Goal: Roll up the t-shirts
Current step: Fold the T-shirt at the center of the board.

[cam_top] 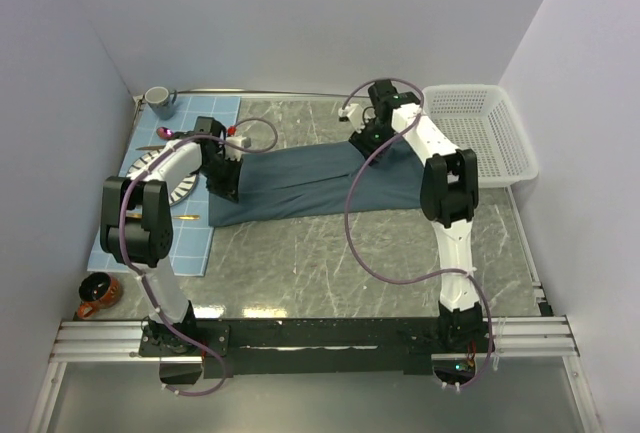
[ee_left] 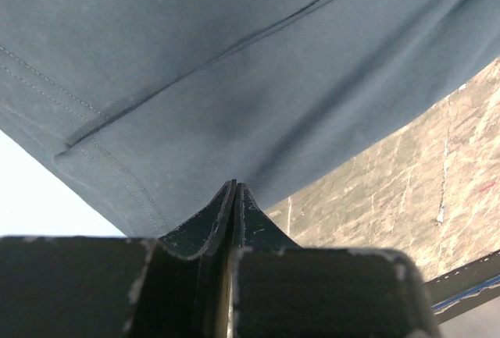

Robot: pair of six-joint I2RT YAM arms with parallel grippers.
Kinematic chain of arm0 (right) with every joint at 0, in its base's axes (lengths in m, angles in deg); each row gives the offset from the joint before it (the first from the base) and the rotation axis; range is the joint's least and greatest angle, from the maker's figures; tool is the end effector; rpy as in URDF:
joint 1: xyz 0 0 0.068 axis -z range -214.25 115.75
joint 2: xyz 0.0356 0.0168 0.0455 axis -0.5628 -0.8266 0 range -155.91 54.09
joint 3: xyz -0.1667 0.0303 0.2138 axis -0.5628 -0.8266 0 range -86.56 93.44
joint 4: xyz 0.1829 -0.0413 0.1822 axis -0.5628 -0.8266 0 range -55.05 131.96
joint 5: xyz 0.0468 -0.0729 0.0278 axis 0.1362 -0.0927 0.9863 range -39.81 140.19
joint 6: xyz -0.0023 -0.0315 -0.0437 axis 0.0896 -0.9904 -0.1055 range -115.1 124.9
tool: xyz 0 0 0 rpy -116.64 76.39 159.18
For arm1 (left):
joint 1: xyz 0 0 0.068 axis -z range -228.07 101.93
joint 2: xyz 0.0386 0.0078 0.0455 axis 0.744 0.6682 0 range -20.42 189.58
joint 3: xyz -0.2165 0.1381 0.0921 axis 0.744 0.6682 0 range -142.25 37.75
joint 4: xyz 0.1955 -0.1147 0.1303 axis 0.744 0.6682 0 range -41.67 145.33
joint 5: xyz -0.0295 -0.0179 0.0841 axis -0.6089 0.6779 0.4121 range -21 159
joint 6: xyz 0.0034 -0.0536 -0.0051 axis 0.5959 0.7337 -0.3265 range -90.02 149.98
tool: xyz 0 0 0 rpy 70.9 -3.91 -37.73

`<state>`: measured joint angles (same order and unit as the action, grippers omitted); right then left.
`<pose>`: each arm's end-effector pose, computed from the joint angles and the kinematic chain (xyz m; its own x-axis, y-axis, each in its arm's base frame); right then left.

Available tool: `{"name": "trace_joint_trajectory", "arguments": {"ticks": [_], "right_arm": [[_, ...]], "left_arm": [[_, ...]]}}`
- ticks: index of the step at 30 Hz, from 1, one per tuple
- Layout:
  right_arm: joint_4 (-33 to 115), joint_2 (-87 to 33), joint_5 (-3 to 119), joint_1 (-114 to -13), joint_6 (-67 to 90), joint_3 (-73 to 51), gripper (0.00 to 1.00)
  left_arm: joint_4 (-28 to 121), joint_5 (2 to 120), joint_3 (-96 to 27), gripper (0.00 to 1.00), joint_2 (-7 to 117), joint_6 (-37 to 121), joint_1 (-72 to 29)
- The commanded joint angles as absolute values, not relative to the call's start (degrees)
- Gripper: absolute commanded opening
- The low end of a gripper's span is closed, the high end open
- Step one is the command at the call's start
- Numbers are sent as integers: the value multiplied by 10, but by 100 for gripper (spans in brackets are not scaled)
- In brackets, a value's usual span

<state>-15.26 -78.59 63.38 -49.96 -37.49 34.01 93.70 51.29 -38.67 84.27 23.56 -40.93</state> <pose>0.4690 0.1404 0.2132 -0.4352 -0.8043 -0.4046 -0.8592 0.5053 -0.0803 0.3574 -0.0557 0.2022 -0.9233 0.2231 -0.3127 0.3088 0.9153 -0.2586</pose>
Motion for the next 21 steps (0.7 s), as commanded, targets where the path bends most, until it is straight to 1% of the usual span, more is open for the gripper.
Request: {"name": "trace_joint_trajectory", "arguments": {"ticks": [1,6,11,21], "right_arm": [[-105,-771,650,-510,-359,360,53],[-94,-784,660,-512,-352,364,52],[-84,-797,648,-520,-349,353,49],[-74,-828,630,-521,-346,368,45]], "left_arm": [[936,505,-375,8,815,230,-411],[942,504,-367,9,819,229,-411],[947,514,-382,11,827,227,-410],[954,525,-386,12,831,223,-410]]}}
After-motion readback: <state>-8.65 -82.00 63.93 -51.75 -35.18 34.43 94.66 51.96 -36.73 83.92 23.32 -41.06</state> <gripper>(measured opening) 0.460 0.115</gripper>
